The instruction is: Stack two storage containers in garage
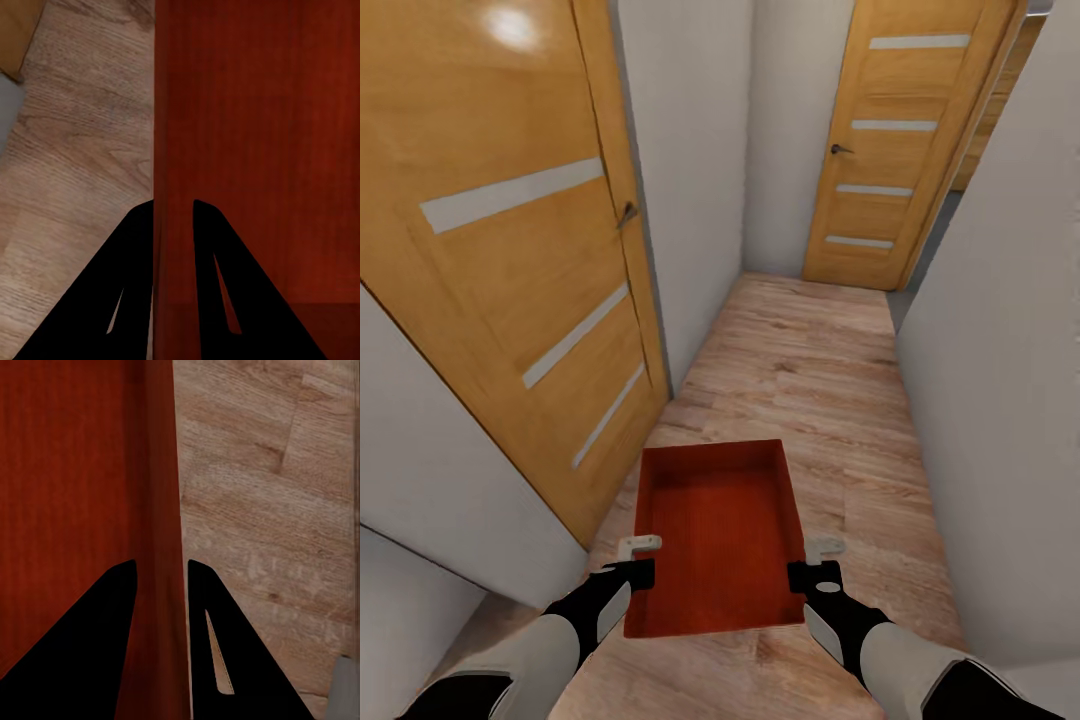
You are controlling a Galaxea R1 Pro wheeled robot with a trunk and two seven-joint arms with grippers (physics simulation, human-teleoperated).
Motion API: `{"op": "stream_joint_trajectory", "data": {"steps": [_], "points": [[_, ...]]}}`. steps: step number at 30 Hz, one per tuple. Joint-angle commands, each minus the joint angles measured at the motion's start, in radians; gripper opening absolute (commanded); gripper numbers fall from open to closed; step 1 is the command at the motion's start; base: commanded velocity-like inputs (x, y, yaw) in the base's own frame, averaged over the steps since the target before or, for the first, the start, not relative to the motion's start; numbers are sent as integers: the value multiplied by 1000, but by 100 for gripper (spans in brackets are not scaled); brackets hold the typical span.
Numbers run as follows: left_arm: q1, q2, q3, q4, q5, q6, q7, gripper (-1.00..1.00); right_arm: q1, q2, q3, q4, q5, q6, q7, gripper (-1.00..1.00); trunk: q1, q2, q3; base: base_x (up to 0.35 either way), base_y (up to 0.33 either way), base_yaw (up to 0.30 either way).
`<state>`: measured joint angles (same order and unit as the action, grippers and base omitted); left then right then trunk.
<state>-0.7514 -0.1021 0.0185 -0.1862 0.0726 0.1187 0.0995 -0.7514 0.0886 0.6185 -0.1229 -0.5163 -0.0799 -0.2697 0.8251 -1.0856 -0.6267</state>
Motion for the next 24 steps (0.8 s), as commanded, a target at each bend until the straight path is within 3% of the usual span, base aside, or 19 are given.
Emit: {"op": "stream_joint_trajectory", "data": {"steps": [1, 7, 24], "points": [[1, 10, -29, -1, -4, 7, 11, -100, -2, -3, -43, 0, -1, -8, -6, -100, 1, 0, 0, 323, 0, -212], [1, 10, -29, -1, -4, 7, 11, -100, -2, -3, -43, 0, -1, -8, -5, -100, 1, 0, 4, 323, 0, -183], [1, 10, -28, -1, -4, 7, 11, -100, -2, -3, -43, 0, -1, -8, -6, -100, 1, 0, 4, 323, 0, -15]]}}
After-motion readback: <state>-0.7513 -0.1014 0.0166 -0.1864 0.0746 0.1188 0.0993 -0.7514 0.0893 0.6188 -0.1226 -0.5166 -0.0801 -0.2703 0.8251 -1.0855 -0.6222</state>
